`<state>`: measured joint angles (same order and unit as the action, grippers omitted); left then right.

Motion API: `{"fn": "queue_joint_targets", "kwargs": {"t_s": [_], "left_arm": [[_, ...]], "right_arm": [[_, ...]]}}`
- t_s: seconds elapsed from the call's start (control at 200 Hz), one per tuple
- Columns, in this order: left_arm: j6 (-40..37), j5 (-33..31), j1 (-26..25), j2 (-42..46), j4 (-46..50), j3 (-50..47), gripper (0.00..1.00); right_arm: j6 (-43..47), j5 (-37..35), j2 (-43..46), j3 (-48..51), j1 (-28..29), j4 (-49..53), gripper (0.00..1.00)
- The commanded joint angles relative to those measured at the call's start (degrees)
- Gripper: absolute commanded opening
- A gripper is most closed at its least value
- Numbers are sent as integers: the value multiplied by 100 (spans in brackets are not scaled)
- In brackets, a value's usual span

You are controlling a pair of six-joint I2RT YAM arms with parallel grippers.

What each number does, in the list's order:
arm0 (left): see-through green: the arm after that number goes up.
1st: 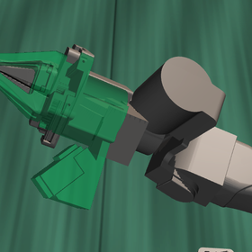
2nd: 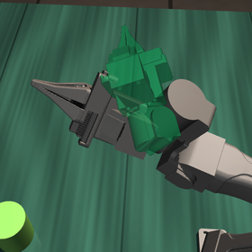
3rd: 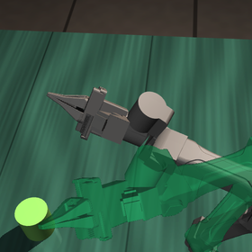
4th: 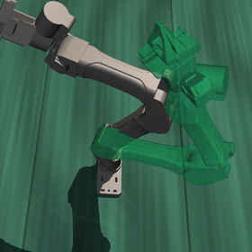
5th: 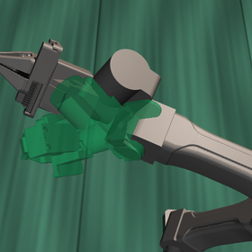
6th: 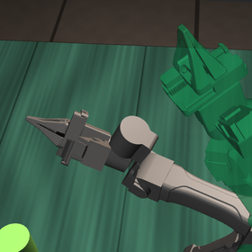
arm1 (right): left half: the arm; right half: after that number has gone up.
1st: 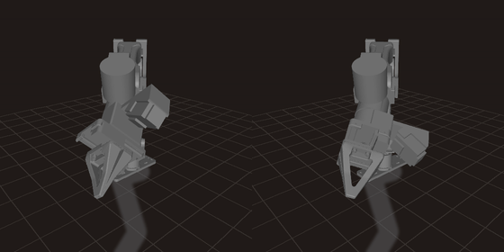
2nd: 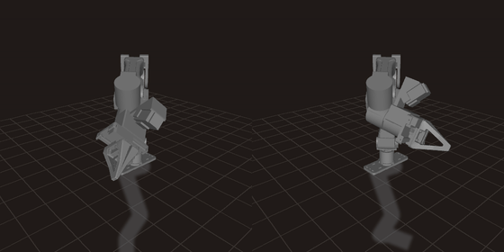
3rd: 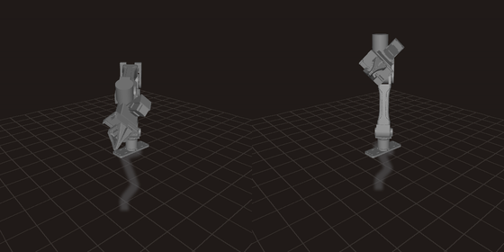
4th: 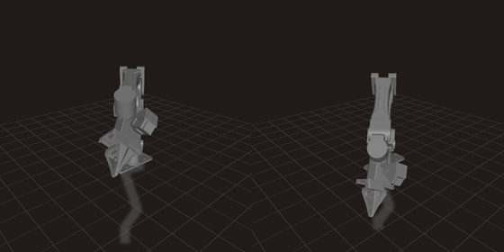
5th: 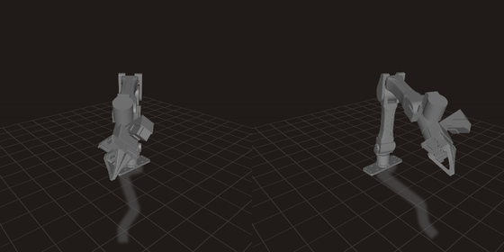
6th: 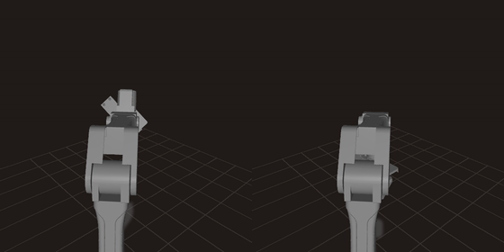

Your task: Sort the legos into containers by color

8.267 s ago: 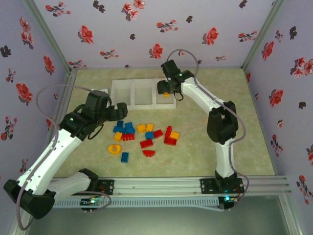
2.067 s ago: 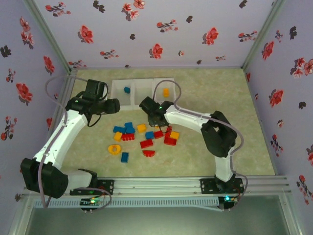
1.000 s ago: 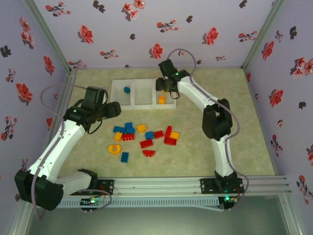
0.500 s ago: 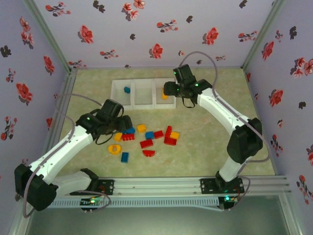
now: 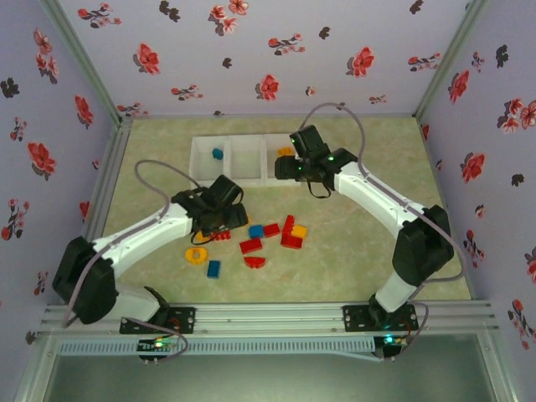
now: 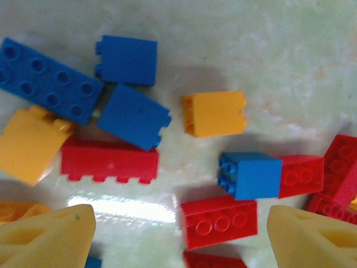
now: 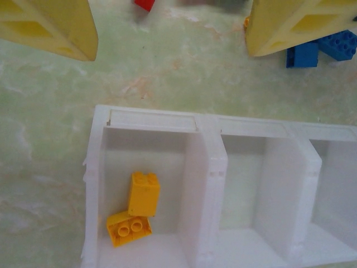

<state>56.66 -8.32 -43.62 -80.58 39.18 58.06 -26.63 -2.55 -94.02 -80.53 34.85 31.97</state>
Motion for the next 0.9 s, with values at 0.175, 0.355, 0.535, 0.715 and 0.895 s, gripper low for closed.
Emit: {"fn": "queue_joint_targets", "kwargs": {"t_s": [0.175, 0.355, 0.535, 0.715, 0.895], "left_arm": [[-188, 198, -56, -1000, -206, 826, 83], [-269, 271, -51, -1472, -209, 1094, 83], [-322, 277, -42, -1910, -114, 1311, 82], [-303, 272, -43, -2181, -53, 1380, 82], [-313, 268, -43, -2328, -20, 1430, 81]], "right_arm": [[-1, -146, 518, 265, 13, 35, 74], [45, -211, 707, 378, -55, 74, 75], [62, -115, 852, 490, -186, 81, 76], [47, -56, 956, 608, -285, 65, 76], [26, 35, 977, 699, -364, 14, 76]]}}
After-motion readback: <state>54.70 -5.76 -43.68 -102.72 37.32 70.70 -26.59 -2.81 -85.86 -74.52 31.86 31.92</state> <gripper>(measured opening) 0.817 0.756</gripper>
